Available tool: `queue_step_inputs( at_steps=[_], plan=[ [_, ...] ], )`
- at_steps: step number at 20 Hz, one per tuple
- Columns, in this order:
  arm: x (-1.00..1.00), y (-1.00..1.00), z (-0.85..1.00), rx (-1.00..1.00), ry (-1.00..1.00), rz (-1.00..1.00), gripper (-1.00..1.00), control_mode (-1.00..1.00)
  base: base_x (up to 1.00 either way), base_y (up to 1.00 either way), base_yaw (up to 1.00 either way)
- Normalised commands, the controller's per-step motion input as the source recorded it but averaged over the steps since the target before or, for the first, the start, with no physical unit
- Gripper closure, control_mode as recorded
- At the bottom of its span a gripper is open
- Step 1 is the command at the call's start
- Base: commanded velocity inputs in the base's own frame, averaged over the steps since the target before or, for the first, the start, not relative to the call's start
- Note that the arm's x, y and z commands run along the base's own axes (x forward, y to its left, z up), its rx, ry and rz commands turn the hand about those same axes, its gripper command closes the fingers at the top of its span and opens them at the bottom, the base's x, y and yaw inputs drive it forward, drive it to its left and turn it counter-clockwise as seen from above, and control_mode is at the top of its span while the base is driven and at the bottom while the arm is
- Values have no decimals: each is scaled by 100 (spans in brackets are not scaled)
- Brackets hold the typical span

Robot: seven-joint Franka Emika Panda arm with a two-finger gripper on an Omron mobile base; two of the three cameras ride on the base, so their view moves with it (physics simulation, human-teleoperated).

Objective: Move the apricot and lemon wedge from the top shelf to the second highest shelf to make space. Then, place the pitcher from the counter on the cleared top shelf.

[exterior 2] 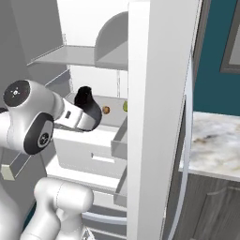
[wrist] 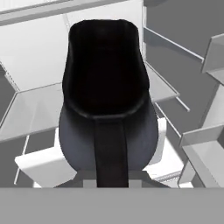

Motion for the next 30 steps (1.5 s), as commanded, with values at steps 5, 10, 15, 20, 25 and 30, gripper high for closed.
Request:
queue_step_inputs(
  at_steps=[5,10,15,20,25,30],
  plan=[
    [0,0,74,0,-4,2,100,-100,0,0,0],
    [9,0,45,0,-1,10,100,-100,0,0,0],
    [25,1,22,0,-7,15,100,-100,0,0,0],
    [38,0,46,0,-12,10,100,-100,0,0,0],
    [44,8,48,-3,-4,4,100,-100,0,0,0],
    [53,18,13,-6,0,0,100,-100,0,0,0]
  ],
)
